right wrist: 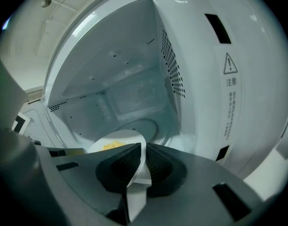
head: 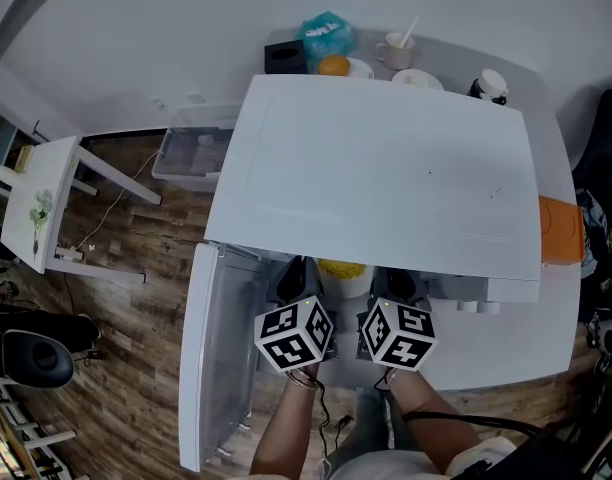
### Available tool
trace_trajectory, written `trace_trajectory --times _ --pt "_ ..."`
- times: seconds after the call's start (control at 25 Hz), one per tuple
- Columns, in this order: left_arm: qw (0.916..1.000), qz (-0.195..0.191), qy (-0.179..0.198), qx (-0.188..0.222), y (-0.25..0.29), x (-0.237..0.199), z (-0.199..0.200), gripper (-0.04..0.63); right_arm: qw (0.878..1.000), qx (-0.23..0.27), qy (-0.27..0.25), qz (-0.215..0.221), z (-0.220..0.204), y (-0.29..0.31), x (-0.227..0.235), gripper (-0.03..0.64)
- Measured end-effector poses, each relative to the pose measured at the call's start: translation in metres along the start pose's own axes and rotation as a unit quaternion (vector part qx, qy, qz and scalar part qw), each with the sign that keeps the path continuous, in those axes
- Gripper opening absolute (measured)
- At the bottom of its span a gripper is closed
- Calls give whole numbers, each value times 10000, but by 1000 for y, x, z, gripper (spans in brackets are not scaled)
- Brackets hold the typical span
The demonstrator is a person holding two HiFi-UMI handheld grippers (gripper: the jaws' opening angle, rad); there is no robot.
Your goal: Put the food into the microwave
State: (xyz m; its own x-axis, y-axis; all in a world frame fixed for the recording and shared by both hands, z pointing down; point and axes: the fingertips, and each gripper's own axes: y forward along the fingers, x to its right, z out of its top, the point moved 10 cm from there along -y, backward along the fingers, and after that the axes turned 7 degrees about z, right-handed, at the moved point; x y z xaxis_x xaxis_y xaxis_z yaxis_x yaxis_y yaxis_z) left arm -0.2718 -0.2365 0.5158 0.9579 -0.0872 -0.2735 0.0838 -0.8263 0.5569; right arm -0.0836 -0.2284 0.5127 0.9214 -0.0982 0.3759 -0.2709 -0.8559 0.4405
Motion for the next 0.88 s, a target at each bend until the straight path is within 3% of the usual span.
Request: trace_trajectory --times 0.88 --pt "9996 101 127 230 15 3 5 51 9996 123 -139 -220 3 13 -2 41"
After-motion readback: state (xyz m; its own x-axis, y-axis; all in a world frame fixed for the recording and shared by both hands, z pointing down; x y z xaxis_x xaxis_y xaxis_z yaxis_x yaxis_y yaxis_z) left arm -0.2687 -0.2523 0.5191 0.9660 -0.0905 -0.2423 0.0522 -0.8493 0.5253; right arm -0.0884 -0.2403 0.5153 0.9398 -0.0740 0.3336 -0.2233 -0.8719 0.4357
